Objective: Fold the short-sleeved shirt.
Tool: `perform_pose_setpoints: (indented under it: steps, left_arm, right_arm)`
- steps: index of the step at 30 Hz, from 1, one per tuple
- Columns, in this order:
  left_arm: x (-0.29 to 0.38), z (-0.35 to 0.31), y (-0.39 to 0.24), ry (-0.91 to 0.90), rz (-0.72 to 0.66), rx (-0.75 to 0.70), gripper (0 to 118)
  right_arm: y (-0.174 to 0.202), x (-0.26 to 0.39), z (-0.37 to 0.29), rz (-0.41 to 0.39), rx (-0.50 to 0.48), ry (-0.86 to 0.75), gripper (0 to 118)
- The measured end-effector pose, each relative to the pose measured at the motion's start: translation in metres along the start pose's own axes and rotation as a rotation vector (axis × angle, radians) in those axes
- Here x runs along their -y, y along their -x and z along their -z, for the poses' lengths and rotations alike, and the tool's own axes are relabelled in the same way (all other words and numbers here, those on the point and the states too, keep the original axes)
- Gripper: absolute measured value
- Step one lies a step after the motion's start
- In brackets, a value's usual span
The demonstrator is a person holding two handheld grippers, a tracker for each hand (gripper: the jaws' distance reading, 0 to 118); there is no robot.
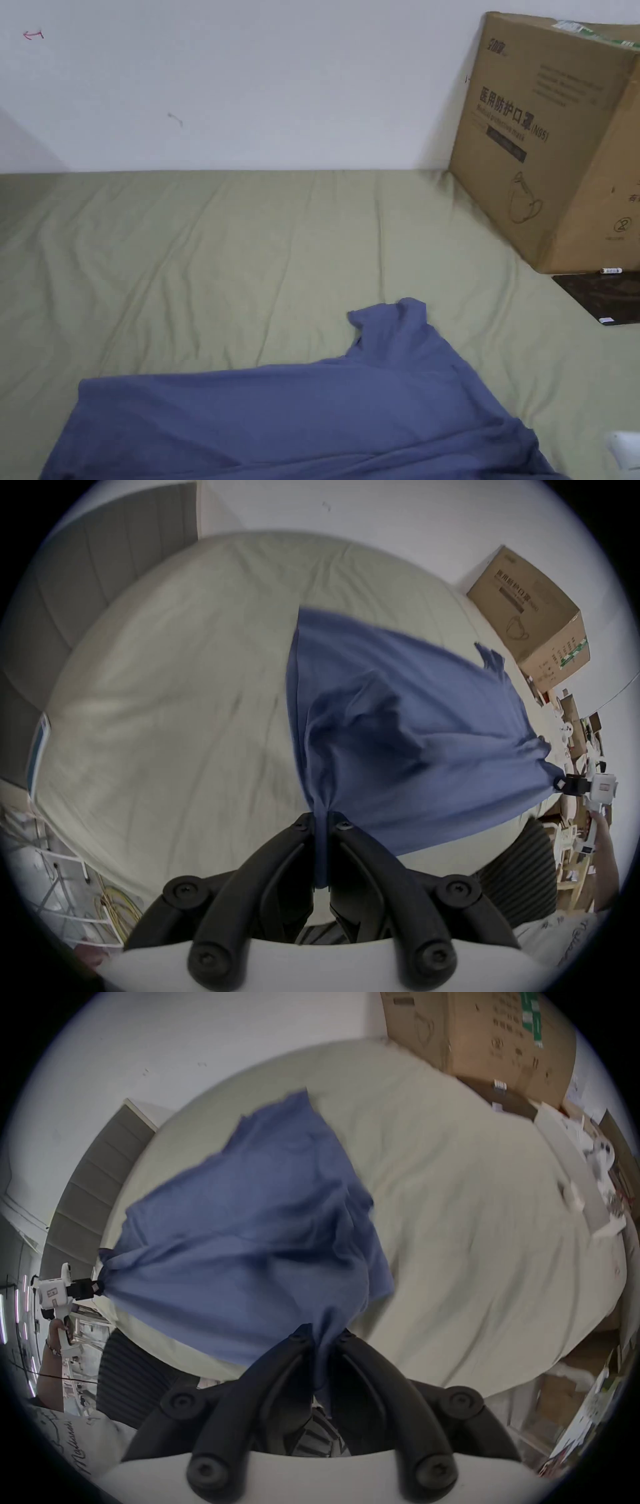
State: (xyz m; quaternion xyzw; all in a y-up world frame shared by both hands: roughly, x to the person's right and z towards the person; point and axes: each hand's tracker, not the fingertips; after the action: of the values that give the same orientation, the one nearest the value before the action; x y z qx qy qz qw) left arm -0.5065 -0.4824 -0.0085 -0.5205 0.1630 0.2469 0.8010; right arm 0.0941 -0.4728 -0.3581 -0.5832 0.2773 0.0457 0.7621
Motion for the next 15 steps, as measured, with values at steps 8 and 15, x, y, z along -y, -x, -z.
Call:
perform_pose_setpoints:
  steps: [8,15]
  left_arm:
    - [-0.004,0.011,0.010,0.069,-0.075,0.004,107]
    - [-0.021,-0.057,-0.009,-0.188,-0.088,0.058,112]
  right_arm:
    - [0.017,-0.009,0.016,0.002,0.249,0.053,105]
    - [0.061,-0.024,-0.042,-0.084,0.159,-0.178,107]
